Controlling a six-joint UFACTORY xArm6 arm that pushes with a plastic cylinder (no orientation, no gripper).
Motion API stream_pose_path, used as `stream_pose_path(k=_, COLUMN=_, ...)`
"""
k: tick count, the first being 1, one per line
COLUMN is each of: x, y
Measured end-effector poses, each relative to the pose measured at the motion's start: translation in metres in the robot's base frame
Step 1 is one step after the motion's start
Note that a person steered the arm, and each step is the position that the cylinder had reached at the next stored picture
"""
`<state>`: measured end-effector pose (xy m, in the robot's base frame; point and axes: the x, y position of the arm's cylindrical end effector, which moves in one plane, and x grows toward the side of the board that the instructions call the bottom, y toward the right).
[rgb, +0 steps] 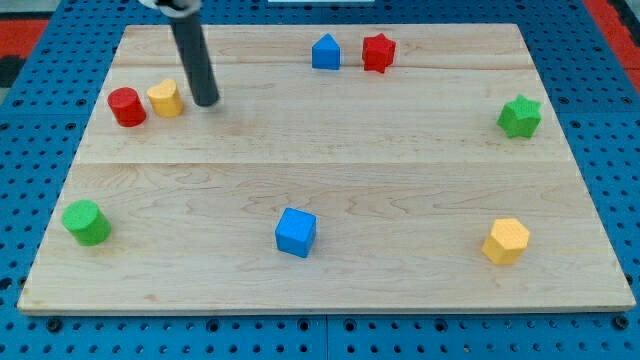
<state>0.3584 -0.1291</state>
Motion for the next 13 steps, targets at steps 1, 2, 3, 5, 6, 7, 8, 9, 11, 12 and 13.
stream_pose_path(k=1, x=0.01, y=0.019)
stream_pose_path(k=2, x=0.004, y=0.045)
stream_pose_path(k=3, x=-0.013, y=0.042)
stream_pose_path(k=5, x=-0.059, y=0.024)
stream_pose_path(k=6, x=-0.094, y=-0.061)
stream_pose_path(k=7, x=-0.13, y=-0.079)
stream_pose_path(k=8, x=-0.152, y=-0.121)
stream_pose_path(k=9, x=-0.162, y=-0.143)
stream_pose_path(k=11, x=-0.154, y=-0.176)
stream_pose_path(k=12, x=-0.133, y=-0.176)
stream_pose_path(k=13, x=-0.102, y=-0.141)
